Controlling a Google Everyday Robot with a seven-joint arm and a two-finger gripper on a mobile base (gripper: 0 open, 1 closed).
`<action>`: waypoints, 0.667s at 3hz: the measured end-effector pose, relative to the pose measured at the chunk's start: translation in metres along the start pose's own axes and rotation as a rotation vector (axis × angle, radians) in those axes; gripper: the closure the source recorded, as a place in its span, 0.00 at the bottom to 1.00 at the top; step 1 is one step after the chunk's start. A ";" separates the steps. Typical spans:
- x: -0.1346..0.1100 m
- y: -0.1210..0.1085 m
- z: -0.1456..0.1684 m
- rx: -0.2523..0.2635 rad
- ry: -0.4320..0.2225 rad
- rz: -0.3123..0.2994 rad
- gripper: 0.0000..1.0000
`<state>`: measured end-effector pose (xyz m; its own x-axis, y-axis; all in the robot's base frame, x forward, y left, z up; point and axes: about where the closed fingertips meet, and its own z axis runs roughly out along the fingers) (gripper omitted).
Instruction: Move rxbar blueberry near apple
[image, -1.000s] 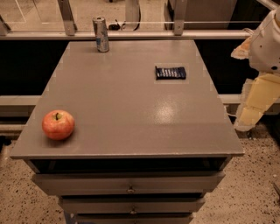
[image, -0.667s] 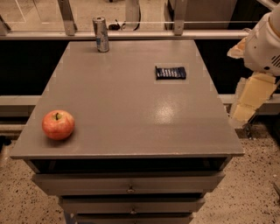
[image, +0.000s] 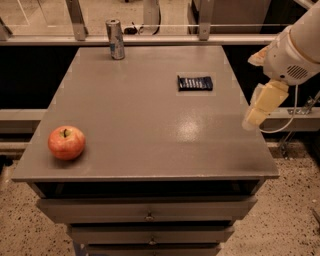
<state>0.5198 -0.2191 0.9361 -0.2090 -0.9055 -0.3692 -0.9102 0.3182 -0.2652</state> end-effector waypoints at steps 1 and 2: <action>-0.005 -0.032 0.032 0.005 -0.095 0.040 0.00; -0.009 -0.062 0.068 0.013 -0.153 0.075 0.00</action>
Offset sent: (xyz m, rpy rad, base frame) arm 0.1355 0.0101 -0.0665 0.2397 -0.0627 -0.0591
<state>0.6026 -0.2113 0.8955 -0.2186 -0.8261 -0.5193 -0.8892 0.3879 -0.2427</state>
